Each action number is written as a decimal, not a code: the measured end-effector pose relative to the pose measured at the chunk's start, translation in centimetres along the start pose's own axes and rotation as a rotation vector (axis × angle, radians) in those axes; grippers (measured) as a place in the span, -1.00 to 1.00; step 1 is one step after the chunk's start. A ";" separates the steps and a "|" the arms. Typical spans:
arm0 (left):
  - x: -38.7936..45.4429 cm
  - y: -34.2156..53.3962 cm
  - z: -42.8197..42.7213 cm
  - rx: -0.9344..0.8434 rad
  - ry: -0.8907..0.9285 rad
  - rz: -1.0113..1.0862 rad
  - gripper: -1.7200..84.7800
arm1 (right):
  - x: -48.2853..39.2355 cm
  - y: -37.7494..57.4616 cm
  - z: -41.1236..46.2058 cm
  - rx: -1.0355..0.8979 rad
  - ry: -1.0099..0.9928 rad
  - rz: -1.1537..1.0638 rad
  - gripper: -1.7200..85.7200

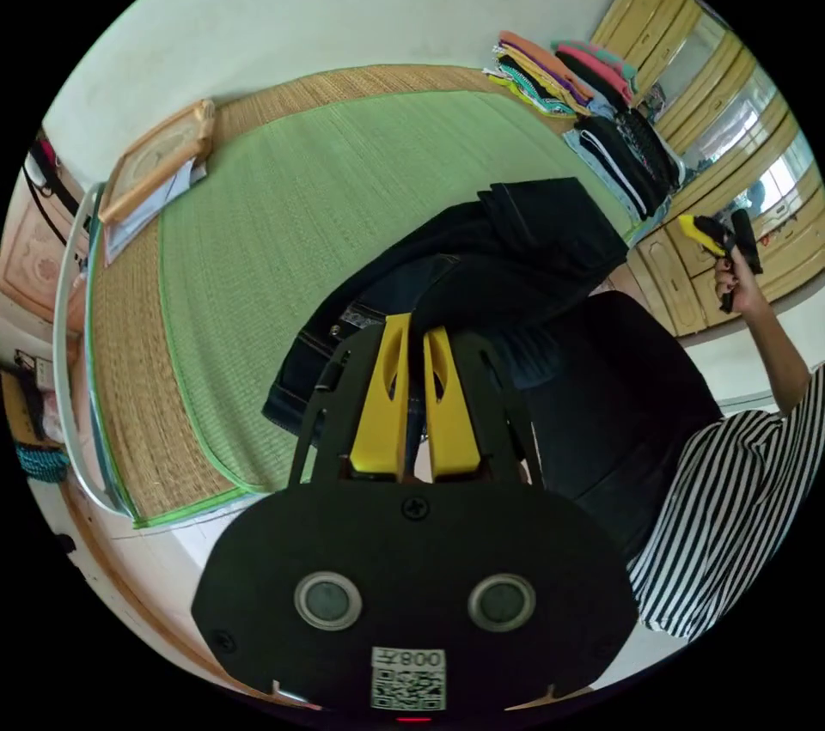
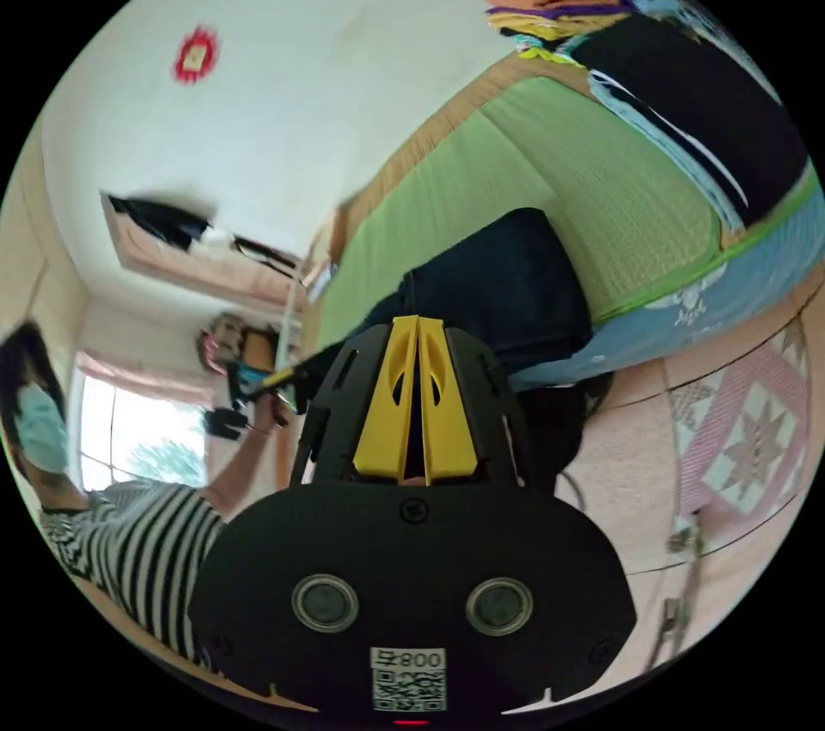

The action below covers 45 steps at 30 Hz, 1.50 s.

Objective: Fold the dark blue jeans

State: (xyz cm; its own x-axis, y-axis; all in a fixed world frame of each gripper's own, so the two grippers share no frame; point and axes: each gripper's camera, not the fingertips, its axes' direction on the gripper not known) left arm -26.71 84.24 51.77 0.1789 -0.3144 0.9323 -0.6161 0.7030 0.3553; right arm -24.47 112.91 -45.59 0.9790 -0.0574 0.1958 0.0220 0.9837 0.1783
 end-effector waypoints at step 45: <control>-22.4 -19.2 -6.6 0.009 0.024 -0.389 -0.93 | -8.6 -17.2 -1.1 -0.080 0.350 0.116 -0.91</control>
State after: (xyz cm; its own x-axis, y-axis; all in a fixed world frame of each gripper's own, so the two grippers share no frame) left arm -13.85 81.97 24.52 0.4184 -0.5414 0.7293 -0.5055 0.5283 0.6822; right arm -33.08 96.66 -51.40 0.9856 0.1031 -0.1341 -0.0907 0.9912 0.0961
